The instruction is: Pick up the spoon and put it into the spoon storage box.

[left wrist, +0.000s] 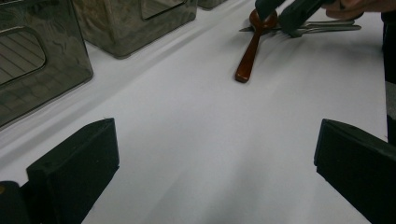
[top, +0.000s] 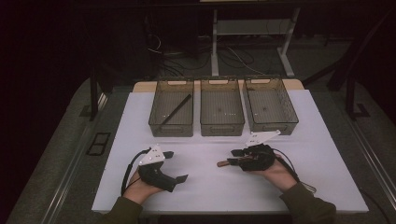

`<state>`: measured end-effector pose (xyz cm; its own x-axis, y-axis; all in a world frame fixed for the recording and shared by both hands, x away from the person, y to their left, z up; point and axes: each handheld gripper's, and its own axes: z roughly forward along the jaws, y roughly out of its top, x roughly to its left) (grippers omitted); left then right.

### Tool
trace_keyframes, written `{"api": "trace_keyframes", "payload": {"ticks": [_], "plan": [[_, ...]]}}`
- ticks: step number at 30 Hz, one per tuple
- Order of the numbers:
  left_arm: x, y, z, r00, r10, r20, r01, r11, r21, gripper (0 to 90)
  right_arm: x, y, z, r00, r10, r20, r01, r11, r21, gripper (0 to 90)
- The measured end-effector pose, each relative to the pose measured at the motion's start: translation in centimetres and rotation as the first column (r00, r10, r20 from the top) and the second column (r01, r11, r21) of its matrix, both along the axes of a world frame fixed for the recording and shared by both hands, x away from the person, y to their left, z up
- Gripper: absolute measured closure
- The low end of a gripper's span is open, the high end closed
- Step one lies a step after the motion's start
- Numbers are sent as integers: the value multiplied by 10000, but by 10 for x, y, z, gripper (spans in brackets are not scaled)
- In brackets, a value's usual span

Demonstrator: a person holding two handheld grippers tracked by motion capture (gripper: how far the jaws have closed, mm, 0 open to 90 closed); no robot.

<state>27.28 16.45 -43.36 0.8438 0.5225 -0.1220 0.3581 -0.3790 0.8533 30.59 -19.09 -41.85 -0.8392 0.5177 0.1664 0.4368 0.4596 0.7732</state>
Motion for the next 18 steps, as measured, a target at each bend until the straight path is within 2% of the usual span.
{"api": "trace_keyframes", "payload": {"ticks": [5,9,14,18], "plan": [[1,0,-1,10000,-36,-7,36,10000,10,0,9,-28,8,9981,-608,9,608,9981,117,503],[1,0,-1,10000,-83,-31,83,9999,58,0,16,-51,13,9928,-1193,86,1192,9928,120,481],[1,0,-1,9999,-107,-42,108,9999,68,0,24,-74,12,9837,-1796,85,1797,9836,-162,470],[1,0,-1,9999,-115,-51,115,9999,64,0,30,-86,6,9796,-2012,-18,2008,9783,-517,468]]}}
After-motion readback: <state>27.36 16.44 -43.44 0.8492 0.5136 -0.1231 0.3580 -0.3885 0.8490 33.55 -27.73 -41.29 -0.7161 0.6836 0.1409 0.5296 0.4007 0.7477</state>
